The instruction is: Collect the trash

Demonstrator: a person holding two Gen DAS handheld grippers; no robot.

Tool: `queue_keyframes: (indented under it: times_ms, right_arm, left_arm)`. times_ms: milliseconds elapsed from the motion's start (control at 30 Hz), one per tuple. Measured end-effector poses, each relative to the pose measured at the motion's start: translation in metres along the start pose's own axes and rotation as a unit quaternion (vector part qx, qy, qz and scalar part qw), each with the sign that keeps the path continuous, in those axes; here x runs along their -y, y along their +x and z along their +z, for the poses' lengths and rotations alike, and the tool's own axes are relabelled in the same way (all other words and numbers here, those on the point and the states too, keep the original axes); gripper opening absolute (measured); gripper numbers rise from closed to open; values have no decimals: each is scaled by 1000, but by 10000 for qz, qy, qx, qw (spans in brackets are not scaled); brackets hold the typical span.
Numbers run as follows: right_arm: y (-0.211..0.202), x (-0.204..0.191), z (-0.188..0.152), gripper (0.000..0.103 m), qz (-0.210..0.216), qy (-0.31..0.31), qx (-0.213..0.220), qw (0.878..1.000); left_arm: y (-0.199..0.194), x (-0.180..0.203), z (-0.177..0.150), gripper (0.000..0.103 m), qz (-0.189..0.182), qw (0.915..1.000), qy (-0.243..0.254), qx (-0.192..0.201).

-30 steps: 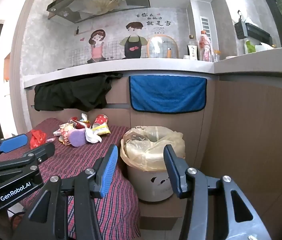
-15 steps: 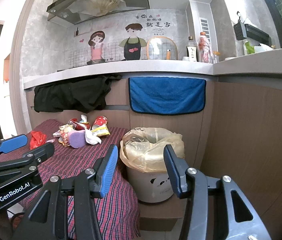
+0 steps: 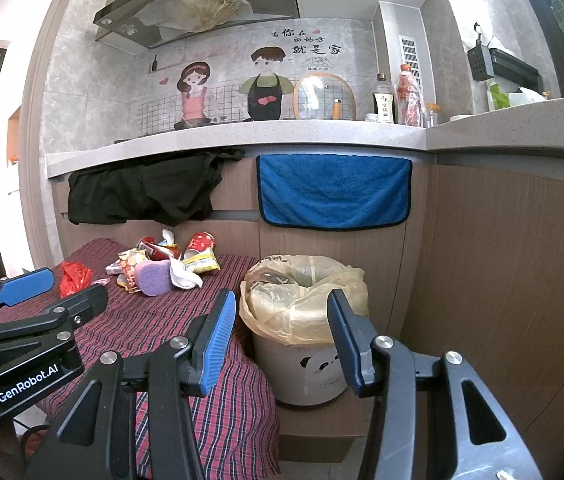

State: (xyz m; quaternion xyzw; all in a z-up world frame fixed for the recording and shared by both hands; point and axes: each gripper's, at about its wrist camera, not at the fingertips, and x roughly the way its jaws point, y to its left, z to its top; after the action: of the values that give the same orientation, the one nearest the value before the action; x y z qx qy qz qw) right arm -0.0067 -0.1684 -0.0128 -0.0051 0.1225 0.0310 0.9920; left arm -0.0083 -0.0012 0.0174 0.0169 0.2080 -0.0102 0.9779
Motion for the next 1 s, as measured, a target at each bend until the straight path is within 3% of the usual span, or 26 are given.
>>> queue_keyframes:
  times_ms: [1000]
  right_arm:
    - [2, 0, -1, 45, -9, 27, -5, 10000]
  left_arm:
    - [-5, 7, 4, 64, -9, 10000, 1, 10]
